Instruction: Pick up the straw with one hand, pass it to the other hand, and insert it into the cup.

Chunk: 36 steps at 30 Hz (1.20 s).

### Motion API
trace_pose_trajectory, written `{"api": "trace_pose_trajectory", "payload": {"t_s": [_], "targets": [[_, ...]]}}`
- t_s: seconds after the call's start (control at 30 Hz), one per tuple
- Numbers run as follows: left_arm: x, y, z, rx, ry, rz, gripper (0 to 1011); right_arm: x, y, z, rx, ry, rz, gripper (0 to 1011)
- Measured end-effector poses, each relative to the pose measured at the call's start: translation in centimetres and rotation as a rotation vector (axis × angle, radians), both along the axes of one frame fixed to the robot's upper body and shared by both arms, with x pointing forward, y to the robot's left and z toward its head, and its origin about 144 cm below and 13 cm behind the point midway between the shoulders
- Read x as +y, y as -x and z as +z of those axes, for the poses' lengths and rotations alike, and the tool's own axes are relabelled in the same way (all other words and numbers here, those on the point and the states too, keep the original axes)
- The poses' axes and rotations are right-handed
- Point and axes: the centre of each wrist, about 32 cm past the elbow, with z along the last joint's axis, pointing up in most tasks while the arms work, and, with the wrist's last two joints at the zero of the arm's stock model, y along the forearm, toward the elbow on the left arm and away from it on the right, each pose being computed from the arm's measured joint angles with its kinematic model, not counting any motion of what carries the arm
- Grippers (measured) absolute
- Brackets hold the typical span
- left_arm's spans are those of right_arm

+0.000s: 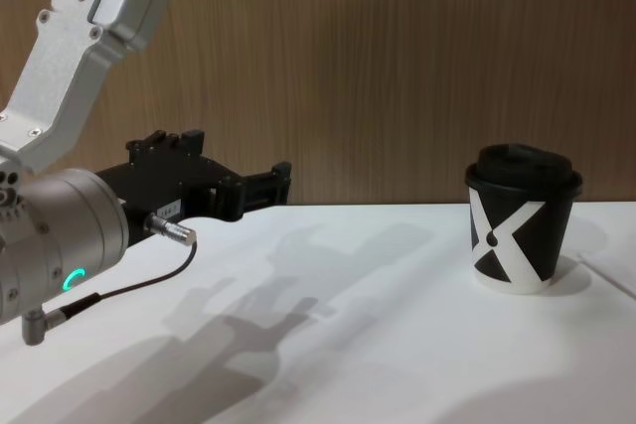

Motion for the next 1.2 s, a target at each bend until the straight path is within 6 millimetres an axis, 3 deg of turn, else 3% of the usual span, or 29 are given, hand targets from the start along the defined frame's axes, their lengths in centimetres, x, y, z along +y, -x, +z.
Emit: {"api": "trace_pose_trajectory", "payload": {"t_s": [0.63, 1.2], "targets": [[0.0, 0.0, 0.0, 0.000, 0.000, 0.000, 1003, -0.1, -0.2, 0.1, -0.072, 0.054, -0.020, 0], [0.0, 0.0, 0.0, 0.000, 0.000, 0.000, 1003, -2.2, -0.8, 1.7, -0.304, 0.286, -0.021, 0]]}}
